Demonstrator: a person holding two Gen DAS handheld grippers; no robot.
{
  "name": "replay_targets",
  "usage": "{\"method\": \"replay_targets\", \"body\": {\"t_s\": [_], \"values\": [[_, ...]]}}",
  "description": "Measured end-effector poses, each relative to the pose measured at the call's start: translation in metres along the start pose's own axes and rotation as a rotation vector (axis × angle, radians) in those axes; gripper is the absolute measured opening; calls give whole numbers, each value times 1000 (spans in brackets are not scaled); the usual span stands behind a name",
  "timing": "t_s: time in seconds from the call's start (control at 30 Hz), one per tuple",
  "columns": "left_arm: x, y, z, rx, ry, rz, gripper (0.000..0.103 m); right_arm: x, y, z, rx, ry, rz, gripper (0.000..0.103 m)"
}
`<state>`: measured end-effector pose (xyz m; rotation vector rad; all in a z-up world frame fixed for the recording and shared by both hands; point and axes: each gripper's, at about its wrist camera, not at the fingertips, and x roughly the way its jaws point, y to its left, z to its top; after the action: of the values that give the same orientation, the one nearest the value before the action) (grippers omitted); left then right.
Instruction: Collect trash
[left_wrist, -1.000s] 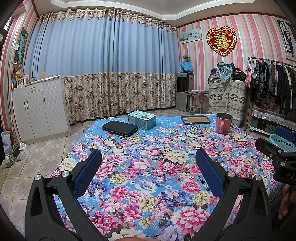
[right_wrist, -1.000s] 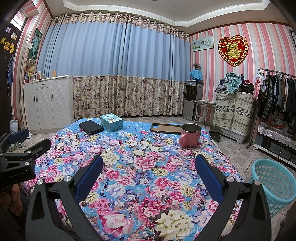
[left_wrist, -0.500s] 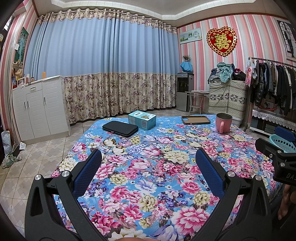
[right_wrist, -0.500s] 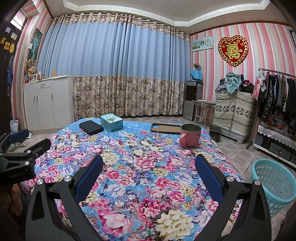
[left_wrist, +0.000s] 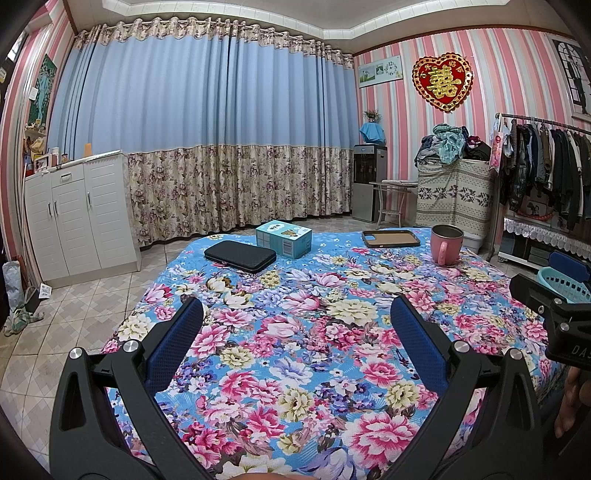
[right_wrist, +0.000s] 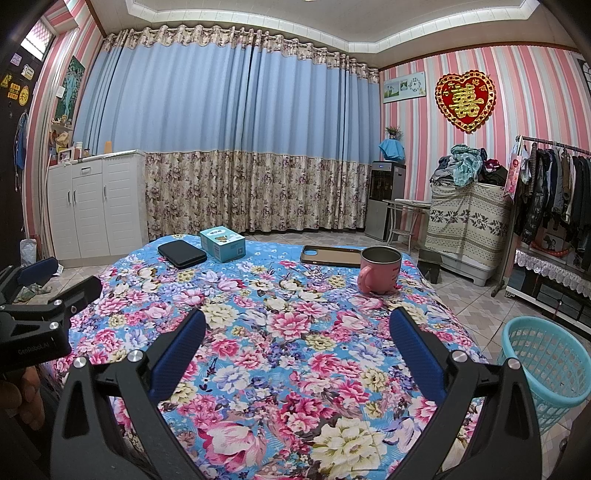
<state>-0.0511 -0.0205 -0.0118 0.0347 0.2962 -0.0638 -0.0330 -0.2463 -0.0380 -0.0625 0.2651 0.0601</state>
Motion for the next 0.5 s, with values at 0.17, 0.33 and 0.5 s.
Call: {"method": "replay_targets", "body": {"t_s": [0.17,0.33,0.5], "values": [[0,0,0,-2,-1,-1,98,0,-1,0,0,0,0,97],[-2,-1,2,-7,-3,-2,98,0,0,0,0,0,0,97],[-5,0,3,-27,-6,-7,98,0,0,0,0,0,0,97]]}}
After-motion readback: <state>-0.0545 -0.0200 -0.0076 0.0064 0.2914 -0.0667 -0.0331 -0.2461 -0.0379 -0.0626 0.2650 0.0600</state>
